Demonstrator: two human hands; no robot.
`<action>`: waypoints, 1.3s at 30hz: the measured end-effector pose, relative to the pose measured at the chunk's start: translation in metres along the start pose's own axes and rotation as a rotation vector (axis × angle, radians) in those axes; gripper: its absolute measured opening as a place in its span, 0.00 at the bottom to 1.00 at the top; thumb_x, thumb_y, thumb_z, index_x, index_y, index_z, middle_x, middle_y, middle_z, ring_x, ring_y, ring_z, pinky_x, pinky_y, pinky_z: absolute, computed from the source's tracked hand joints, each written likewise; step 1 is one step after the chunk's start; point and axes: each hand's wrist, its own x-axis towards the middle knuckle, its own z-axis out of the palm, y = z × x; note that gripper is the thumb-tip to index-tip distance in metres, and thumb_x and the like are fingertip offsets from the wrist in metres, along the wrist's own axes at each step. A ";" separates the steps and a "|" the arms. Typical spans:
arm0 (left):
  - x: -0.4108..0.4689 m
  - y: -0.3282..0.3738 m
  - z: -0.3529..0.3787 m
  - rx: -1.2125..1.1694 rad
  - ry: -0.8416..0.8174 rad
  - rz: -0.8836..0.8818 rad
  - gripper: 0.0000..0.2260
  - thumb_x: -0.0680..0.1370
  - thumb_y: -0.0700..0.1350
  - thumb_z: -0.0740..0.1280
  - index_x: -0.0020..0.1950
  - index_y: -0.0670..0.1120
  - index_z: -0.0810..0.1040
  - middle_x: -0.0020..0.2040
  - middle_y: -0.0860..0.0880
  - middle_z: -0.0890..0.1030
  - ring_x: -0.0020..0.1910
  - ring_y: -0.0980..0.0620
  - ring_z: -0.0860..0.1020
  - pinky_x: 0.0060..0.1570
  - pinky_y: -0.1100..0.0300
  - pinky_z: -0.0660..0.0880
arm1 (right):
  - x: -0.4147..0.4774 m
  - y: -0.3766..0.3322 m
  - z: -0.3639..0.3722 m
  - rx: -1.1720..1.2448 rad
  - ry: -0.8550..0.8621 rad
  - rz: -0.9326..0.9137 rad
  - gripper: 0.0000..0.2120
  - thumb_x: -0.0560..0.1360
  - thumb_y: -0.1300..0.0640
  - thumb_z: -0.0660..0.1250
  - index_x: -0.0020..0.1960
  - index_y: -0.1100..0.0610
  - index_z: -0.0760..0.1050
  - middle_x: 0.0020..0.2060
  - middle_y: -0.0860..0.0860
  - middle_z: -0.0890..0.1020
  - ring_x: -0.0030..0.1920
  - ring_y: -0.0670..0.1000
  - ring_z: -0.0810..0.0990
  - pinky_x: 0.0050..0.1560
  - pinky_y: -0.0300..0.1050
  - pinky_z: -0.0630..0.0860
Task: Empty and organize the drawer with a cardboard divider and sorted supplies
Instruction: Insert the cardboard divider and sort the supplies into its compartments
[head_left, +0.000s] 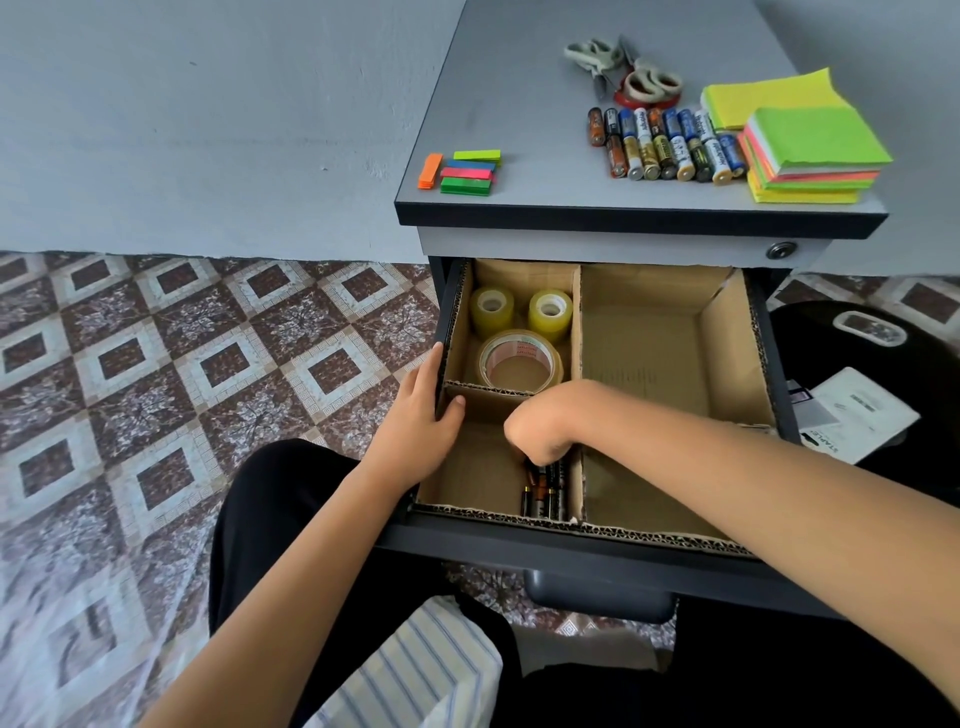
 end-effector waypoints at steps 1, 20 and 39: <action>0.000 0.000 0.000 0.000 0.000 -0.001 0.28 0.81 0.48 0.58 0.77 0.53 0.48 0.76 0.49 0.57 0.73 0.49 0.62 0.64 0.59 0.61 | 0.000 -0.001 0.001 0.000 0.005 0.005 0.13 0.80 0.62 0.57 0.36 0.60 0.69 0.29 0.51 0.68 0.28 0.46 0.65 0.21 0.34 0.64; 0.000 -0.001 0.000 0.002 -0.002 0.006 0.28 0.81 0.48 0.58 0.78 0.53 0.48 0.76 0.48 0.57 0.72 0.48 0.63 0.63 0.58 0.63 | 0.000 0.000 0.003 -0.063 -0.005 -0.026 0.13 0.79 0.65 0.56 0.36 0.60 0.69 0.30 0.51 0.68 0.28 0.46 0.64 0.19 0.27 0.65; 0.001 -0.002 0.001 -0.003 -0.003 0.001 0.28 0.81 0.47 0.59 0.78 0.52 0.48 0.76 0.49 0.57 0.72 0.49 0.63 0.58 0.62 0.61 | 0.004 0.001 0.002 0.027 0.009 0.040 0.17 0.79 0.63 0.55 0.31 0.58 0.64 0.29 0.51 0.67 0.29 0.47 0.64 0.27 0.38 0.62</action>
